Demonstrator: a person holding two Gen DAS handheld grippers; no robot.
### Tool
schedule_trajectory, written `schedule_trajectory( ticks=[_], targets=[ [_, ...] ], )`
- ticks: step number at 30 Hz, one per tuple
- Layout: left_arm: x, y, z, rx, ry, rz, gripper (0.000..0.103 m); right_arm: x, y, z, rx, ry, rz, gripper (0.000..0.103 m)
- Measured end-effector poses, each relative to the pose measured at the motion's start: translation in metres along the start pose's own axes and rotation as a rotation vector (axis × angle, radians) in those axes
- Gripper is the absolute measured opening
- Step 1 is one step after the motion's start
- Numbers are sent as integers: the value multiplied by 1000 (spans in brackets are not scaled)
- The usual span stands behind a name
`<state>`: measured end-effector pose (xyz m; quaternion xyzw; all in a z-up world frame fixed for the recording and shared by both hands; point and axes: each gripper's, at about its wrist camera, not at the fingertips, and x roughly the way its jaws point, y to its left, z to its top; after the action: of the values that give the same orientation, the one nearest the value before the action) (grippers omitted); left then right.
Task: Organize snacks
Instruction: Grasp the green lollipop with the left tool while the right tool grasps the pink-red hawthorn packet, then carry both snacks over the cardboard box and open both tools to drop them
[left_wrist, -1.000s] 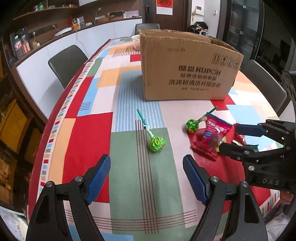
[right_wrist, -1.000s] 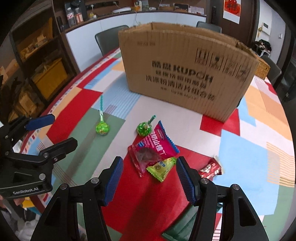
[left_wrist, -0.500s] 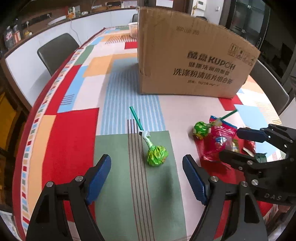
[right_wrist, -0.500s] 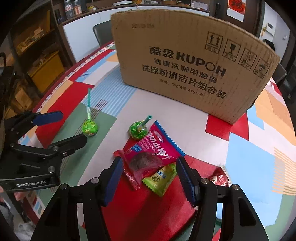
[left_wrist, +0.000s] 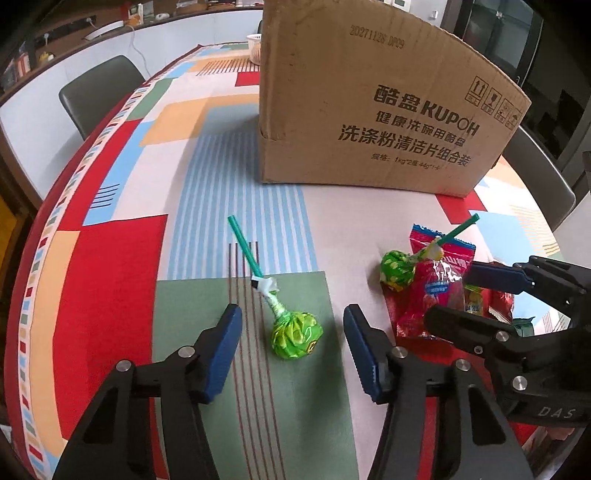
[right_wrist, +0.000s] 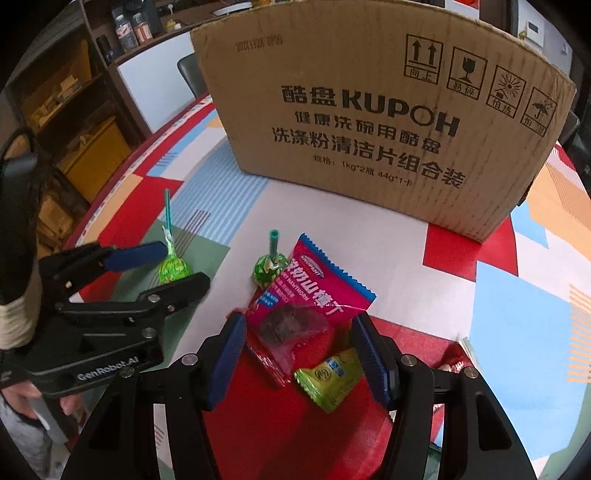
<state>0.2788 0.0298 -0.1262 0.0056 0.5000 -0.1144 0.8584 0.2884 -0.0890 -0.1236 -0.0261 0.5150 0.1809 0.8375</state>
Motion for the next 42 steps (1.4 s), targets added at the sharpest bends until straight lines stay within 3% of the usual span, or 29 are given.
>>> schedule_trajectory(
  ticks=[3, 9, 13, 16, 20, 35, 42],
  targets=[
    [1, 0, 1, -3, -7, 3, 50, 0, -1, 3, 14, -9, 20, 60],
    [1, 5, 3, -29, -8, -17, 26, 9, -1, 7, 32, 0, 36, 60],
    [0, 4, 2, -29, -10, -20, 26, 11, 2, 7, 34, 4, 46, 59],
    [0, 4, 2, -30, -11, -29, 26, 12, 4, 7, 30, -2, 50, 44],
    [-2, 3, 0, -32, -19, -33, 26, 11, 3, 5, 33, -7, 50, 36],
    [-53, -11, 1, -10, -126, -46, 26, -26, 1, -1, 40, -87, 33, 35],
    [-89, -22, 12, 24, -219, -57, 26, -62, 3, 5, 21, -178, 19, 35]
  ],
)
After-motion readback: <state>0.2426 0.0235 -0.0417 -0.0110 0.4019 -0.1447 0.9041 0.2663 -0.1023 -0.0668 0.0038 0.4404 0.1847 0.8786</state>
